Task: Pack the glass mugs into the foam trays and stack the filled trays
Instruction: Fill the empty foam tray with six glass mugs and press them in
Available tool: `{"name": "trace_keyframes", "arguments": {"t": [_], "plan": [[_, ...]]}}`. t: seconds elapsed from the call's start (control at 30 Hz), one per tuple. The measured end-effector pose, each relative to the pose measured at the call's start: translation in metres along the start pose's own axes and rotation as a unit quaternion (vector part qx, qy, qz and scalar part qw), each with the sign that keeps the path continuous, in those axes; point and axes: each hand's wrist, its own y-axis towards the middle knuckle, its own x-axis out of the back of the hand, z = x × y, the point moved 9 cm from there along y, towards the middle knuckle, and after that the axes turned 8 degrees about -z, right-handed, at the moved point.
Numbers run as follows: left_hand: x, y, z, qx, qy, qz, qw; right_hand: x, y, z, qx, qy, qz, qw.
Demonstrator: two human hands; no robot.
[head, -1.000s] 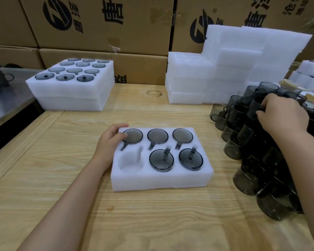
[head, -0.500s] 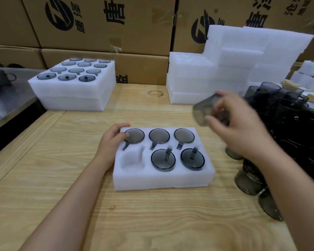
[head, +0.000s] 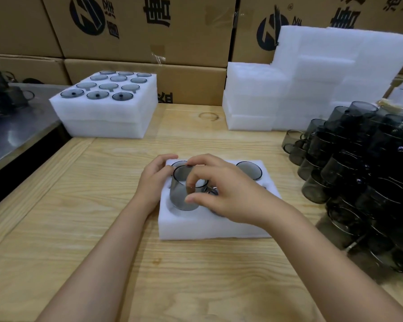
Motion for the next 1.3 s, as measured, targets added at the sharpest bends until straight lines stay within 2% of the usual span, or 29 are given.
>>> {"name": "trace_keyframes", "arguments": {"t": [0.17,0.3,0.43,0.57,0.73,0.9,1.03,1.17,1.3], "plan": [[0.003,0.002,0.001,-0.022,0.026,0.001,0.999,-0.011,0.006,0.014,0.043,0.002,0.057,0.997],[0.002,0.007,0.001,-0.047,0.077,-0.014,0.996,-0.012,0.014,0.014,0.057,-0.075,0.093,0.991],[0.001,0.003,0.000,-0.031,0.049,0.001,0.998,-0.015,0.016,0.018,0.052,-0.038,0.171,0.983],[0.002,0.003,0.002,-0.012,-0.002,0.009,1.000,-0.015,0.017,0.018,0.037,-0.019,0.209,0.977],[-0.001,0.001,0.001,0.008,0.000,0.010,1.000,-0.022,0.019,0.016,0.019,-0.016,0.254,0.967],[-0.002,-0.003,-0.004,0.007,-0.004,0.012,1.000,-0.033,0.027,0.009,-0.001,-0.045,0.249,0.967],[-0.003,-0.005,-0.006,0.008,0.006,0.018,1.000,-0.042,0.025,0.010,0.027,-0.071,0.225,0.971],[-0.001,-0.004,-0.005,0.011,0.019,0.006,1.000,-0.039,0.022,0.008,0.042,-0.063,0.161,0.984],[0.000,-0.002,0.000,0.016,0.016,-0.005,1.000,-0.042,0.009,0.013,0.094,-0.101,0.077,0.988]]}}
